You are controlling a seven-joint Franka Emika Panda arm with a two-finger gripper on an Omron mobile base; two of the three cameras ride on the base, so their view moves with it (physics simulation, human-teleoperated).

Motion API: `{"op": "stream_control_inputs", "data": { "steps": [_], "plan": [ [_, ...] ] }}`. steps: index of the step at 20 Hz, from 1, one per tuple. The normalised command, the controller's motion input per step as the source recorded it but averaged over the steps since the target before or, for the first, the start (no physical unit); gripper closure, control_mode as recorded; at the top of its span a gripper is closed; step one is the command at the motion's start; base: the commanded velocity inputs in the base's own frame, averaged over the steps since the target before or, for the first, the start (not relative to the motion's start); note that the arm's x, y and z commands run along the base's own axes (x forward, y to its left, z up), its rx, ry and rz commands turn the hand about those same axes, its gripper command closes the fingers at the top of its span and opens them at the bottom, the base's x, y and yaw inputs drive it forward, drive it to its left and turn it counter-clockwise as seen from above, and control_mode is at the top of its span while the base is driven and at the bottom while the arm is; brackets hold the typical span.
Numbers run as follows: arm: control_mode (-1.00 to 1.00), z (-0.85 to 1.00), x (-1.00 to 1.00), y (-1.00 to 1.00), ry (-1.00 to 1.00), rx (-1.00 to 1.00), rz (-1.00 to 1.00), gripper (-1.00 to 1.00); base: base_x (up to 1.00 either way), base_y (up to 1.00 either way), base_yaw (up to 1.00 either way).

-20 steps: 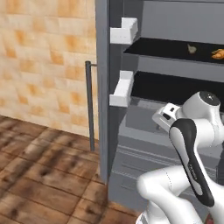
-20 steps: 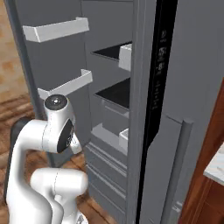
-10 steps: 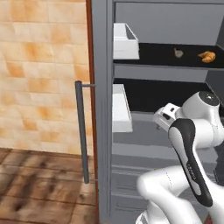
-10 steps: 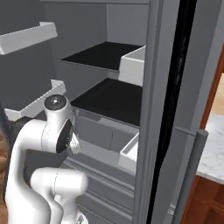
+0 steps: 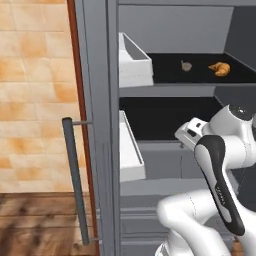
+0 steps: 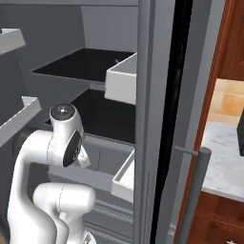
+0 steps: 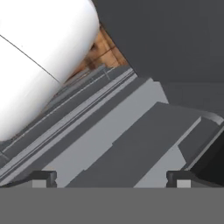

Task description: Retrieve the bottle and the shaker from the cabinet and place them next to the mixing bowl on the counter. Then add garlic from the fridge to the mixing bowl.

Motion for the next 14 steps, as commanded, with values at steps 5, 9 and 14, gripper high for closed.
{"op": "stream_control_inputs", "data": {
  "steps": [5, 9, 14],
  "plan": [
    [1.00, 0.00, 0.00, 0.00, 0.00, 0.00, 0.00, -1.00, 0.06, -0.03, -0.37],
    [1.00, 0.00, 0.00, 0.00, 0.00, 0.00, 0.00, -1.00, 0.16, 0.00, -0.30],
    [1.00, 0.00, 0.00, 0.00, 0.00, 0.00, 0.00, -1.00, 0.34, 0.02, -0.25]
  ]
}}
